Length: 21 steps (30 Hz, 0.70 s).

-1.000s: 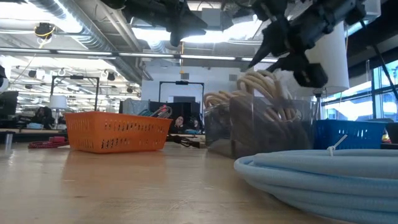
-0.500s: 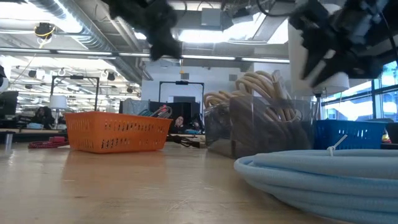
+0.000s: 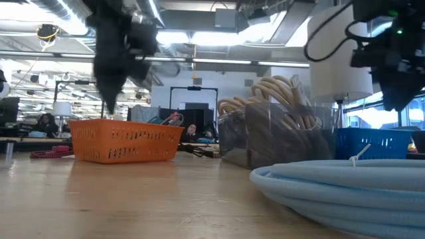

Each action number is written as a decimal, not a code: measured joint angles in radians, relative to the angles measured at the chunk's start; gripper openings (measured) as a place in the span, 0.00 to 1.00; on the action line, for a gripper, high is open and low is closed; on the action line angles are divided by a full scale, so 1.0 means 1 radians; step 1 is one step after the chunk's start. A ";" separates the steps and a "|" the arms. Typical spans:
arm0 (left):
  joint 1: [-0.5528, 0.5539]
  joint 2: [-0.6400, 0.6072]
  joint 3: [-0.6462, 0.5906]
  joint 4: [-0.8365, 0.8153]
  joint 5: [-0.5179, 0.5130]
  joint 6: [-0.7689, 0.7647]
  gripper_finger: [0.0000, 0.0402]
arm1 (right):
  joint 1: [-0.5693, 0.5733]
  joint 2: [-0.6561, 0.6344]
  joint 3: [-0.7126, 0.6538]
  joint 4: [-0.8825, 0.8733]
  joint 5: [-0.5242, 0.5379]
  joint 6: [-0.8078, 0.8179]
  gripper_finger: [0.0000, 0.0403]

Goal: Pick & Place USB Port
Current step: Adjust the bins

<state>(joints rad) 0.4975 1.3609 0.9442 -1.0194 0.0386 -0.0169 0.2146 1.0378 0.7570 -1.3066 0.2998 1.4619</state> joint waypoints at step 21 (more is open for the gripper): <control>-0.214 0.000 -0.208 0.184 0.042 -0.236 0.36 | 0.000 0.013 -0.051 -0.008 -0.045 -0.060 0.01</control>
<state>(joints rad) 0.2838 1.3609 0.7361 -0.8356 0.0803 -0.2526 0.2150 1.0513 0.7063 -1.3144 0.2546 1.4017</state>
